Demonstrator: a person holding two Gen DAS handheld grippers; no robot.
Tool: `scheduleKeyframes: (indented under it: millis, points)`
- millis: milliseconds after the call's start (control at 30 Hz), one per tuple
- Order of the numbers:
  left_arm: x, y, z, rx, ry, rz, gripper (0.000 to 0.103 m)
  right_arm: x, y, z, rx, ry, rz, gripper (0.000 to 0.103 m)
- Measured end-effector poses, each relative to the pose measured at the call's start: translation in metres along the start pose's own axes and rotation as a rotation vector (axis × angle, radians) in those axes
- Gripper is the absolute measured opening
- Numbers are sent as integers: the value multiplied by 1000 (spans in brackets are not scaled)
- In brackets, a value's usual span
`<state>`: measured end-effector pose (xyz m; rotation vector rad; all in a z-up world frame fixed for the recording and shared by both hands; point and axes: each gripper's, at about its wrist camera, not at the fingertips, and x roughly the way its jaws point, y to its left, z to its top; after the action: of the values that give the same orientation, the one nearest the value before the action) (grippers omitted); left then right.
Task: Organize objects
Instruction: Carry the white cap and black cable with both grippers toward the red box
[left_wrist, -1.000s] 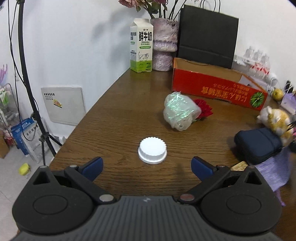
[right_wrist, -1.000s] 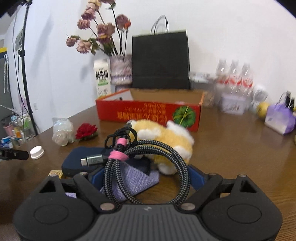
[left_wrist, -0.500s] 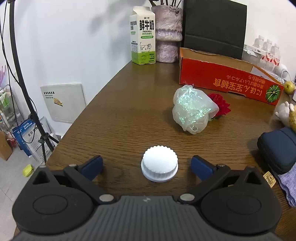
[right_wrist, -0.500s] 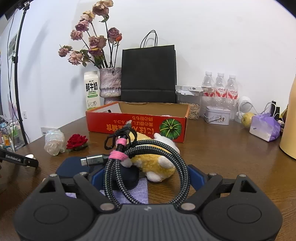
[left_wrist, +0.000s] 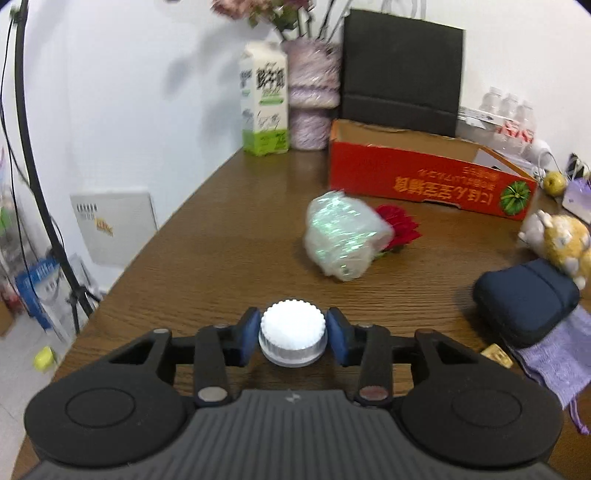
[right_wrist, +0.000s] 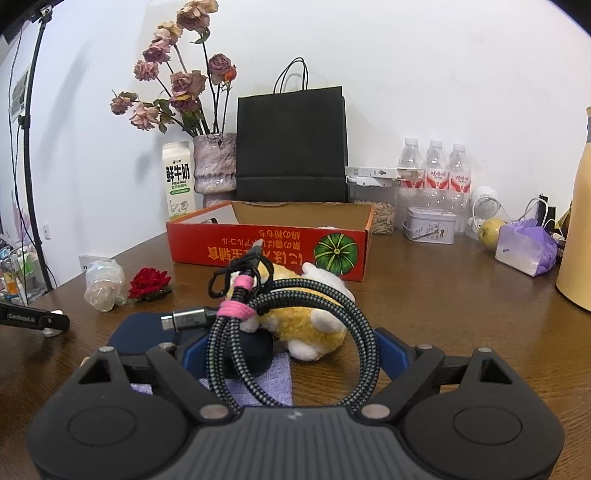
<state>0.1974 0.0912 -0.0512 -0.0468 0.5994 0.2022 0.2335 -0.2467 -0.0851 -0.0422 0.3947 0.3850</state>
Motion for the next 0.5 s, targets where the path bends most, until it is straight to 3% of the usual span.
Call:
scheduleKeyframes:
  millis: [267,500]
  points:
    - [-30,-20,5,-50,-81,-39,41,-4,3,0,-11,-15,4,89]
    - [-41,-44,17,-36,-129,-98,41,-12,4,9,-17,-47,25,89]
